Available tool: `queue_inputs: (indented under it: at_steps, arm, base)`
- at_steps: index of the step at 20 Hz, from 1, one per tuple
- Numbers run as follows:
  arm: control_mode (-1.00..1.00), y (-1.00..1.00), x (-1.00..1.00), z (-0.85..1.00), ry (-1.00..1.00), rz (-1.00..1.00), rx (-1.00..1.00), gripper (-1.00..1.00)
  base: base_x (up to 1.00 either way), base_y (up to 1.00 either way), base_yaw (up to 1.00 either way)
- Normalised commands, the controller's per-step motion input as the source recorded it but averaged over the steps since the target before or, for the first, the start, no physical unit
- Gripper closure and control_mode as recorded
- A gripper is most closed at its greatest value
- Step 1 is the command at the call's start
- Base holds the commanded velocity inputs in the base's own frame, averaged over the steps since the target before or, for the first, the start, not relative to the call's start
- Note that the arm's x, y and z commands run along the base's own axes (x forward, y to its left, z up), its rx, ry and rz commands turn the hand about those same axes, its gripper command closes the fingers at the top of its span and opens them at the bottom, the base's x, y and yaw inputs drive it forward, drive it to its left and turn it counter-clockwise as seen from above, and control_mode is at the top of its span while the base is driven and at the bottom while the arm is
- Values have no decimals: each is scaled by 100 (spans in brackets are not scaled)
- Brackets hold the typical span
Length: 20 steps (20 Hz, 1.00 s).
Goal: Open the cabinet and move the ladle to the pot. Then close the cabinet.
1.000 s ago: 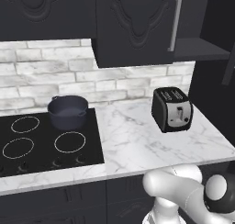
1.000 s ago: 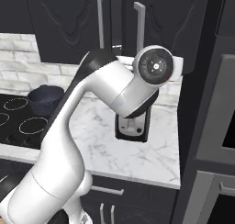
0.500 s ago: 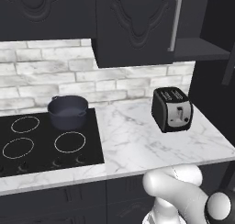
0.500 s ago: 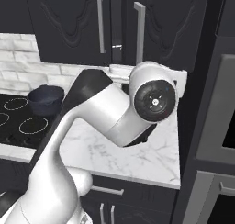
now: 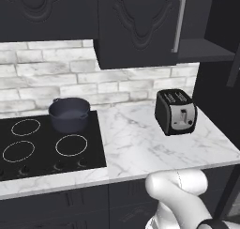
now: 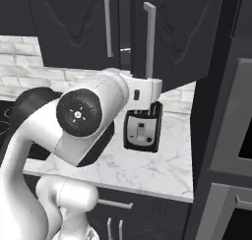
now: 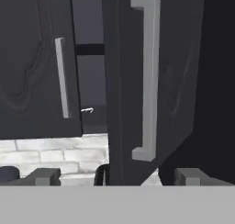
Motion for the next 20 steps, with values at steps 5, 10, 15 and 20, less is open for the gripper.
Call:
queue_inputs:
  at_steps: [5,10,15,20]
  arm:
    - [-100,74,10,0,7,-31,-11,-100]
    - [-100,47,26,-1,6,-17,-13,-100]
    - [-100,19,14,-2,2,-2,-16,-100]
    - [-100,0,32,0,5,-4,-7,-100]
  base:
    - [0,0,0]
    - [0,0,0]
    - [0,0,0]
    - [0,0,0]
